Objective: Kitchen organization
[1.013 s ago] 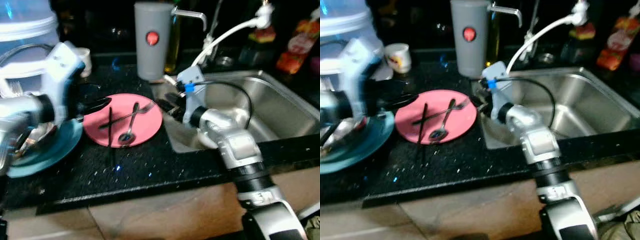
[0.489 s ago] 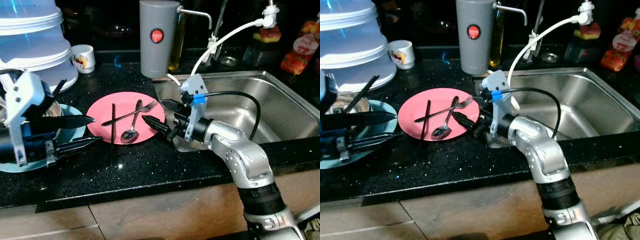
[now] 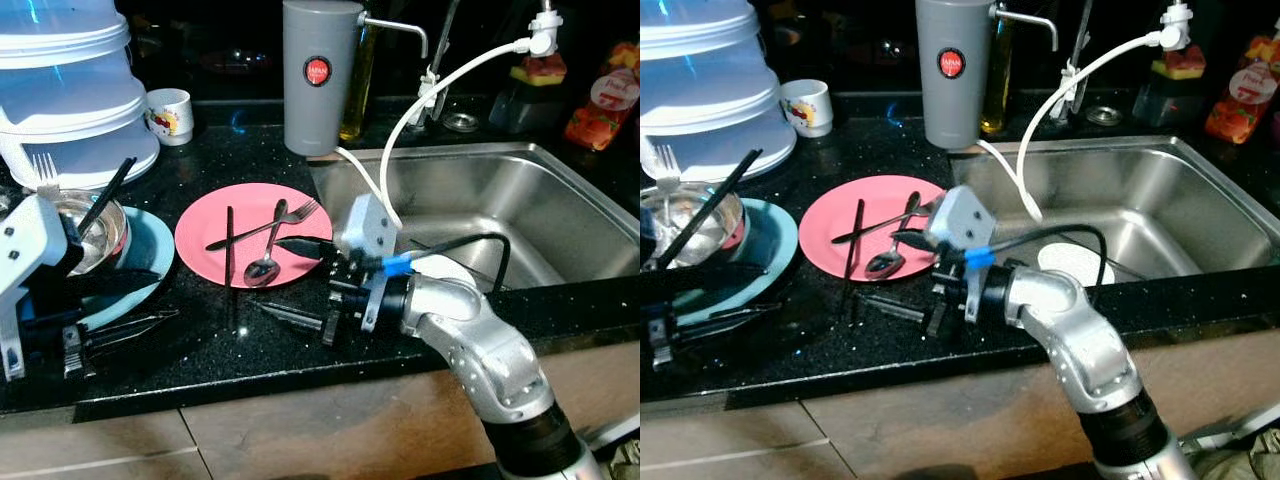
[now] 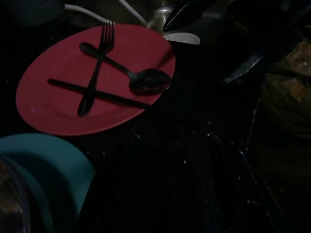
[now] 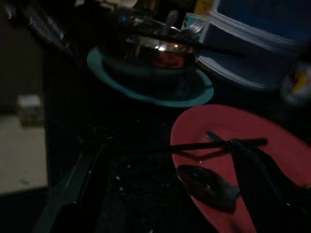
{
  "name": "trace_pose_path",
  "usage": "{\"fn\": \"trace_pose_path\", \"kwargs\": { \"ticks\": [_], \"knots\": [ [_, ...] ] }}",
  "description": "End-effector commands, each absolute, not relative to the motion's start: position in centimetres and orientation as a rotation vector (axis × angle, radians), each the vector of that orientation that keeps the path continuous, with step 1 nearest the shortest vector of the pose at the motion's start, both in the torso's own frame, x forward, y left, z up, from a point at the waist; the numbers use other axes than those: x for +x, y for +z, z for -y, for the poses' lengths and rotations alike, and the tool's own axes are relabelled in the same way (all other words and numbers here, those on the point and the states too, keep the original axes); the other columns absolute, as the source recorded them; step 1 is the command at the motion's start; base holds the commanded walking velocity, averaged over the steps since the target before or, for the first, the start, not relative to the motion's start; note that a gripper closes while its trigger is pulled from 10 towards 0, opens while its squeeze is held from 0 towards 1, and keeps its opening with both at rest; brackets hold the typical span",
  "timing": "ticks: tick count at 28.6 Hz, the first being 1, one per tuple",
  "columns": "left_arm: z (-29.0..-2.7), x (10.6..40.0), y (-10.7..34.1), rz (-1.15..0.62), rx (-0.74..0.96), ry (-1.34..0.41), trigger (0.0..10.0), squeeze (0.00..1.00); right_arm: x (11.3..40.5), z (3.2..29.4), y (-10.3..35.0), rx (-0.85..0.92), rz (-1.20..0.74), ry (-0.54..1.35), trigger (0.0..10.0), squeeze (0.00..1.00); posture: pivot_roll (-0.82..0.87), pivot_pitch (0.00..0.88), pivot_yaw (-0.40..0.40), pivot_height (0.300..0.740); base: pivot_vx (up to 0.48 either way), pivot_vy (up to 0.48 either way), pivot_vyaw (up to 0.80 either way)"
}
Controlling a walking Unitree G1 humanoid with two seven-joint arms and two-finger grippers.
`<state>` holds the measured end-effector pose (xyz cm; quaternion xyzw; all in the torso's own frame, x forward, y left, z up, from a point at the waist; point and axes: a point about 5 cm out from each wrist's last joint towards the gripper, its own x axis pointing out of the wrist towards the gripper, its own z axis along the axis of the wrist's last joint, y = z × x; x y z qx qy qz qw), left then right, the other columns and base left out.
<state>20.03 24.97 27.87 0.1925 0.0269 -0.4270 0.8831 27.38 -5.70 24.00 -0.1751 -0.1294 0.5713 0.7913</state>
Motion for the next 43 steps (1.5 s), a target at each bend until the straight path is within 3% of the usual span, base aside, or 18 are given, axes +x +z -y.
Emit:
{"fn": "trace_pose_path", "kwargs": {
  "ticks": [1,4,17,24,39,40,41,43],
  "knots": [
    [-25.0,19.7,28.1,-0.062,0.406,-0.903,10.0,0.00,27.4,5.5,23.4,-0.486,0.311,1.217,10.0,0.00,0.06,0.126,-0.053,0.740,0.000,0.000,0.00],
    [-25.2,19.4,28.4,-0.049,0.390,-0.902,10.0,0.00,27.5,5.4,22.8,-0.631,0.378,1.216,10.0,0.00,0.06,0.126,-0.054,0.740,0.000,0.000,0.00],
    [-25.8,18.7,28.6,-0.081,0.386,-0.894,10.0,0.00,27.7,4.6,20.9,-0.949,0.533,1.177,10.0,0.00,0.06,0.129,-0.056,0.740,0.000,0.000,0.00],
    [-26.0,18.5,28.8,-0.087,0.387,-0.894,10.0,0.00,28.6,3.0,21.3,-0.976,0.676,1.066,10.0,0.00,0.06,0.129,-0.056,0.740,0.000,0.000,0.00],
    [-26.1,18.3,29.0,-0.091,0.384,-0.899,10.0,0.00,27.8,1.3,21.4,-0.899,0.764,1.112,10.0,0.00,0.07,0.129,-0.057,0.740,0.000,0.000,0.00],
    [-26.1,18.2,29.0,-0.093,0.382,-0.899,10.0,0.00,27.8,1.3,21.4,-0.894,0.764,1.116,8.9,0.00,0.07,0.129,-0.057,0.740,0.000,0.000,0.00],
    [-26.2,18.2,29.0,-0.095,0.380,-0.900,10.0,0.00,27.8,1.3,21.3,-0.884,0.760,1.122,4.8,0.00,0.06,0.129,-0.059,0.740,0.000,0.000,0.00],
    [-26.2,18.0,29.0,-0.107,0.374,-0.904,10.0,0.00,27.7,1.3,21.3,-0.874,0.760,1.130,3.4,0.00,0.06,0.128,-0.060,0.740,0.000,0.000,0.00]
  ]
}}
